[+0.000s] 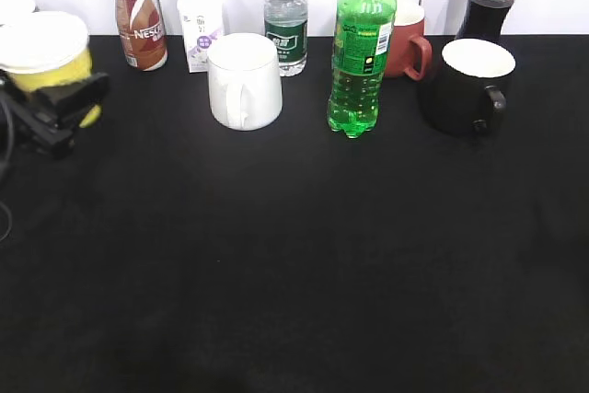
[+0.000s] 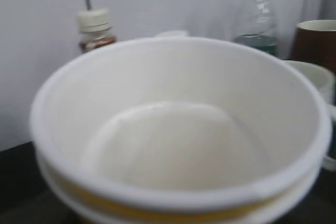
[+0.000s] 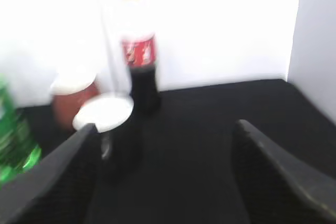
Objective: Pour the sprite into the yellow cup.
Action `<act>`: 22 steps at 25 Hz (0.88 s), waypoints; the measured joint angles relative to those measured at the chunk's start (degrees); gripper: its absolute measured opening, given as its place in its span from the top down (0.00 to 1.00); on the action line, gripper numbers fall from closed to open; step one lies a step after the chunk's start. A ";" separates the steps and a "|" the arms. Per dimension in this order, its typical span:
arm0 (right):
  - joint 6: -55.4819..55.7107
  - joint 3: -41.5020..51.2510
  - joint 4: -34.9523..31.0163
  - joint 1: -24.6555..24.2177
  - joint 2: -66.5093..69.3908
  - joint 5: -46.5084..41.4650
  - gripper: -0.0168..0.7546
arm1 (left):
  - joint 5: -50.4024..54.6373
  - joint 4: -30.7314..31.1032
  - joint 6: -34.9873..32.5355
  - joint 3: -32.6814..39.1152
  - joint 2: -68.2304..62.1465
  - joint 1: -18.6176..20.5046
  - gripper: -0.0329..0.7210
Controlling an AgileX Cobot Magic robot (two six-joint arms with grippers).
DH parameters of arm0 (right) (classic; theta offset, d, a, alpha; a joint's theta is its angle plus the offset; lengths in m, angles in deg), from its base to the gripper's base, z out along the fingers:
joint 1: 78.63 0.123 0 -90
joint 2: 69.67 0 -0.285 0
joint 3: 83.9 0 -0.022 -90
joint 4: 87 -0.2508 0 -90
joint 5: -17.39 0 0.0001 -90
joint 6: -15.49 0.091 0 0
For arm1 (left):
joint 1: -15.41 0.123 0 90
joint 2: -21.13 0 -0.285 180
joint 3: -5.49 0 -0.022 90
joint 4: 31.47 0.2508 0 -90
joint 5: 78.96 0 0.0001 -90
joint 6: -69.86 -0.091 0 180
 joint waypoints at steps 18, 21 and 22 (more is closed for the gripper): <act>-13.50 -23.37 -22.59 37.87 62.98 34.71 0.18 | 0.49 4.25 3.61 0.00 0.00 -4.39 0.35; -10.14 -27.54 -22.62 37.87 67.89 35.85 0.11 | 0.49 4.25 3.61 0.00 0.00 -4.39 0.35; -9.31 -28.88 -22.65 37.87 69.38 35.85 0.11 | 0.49 4.25 3.61 0.00 0.00 -4.39 0.35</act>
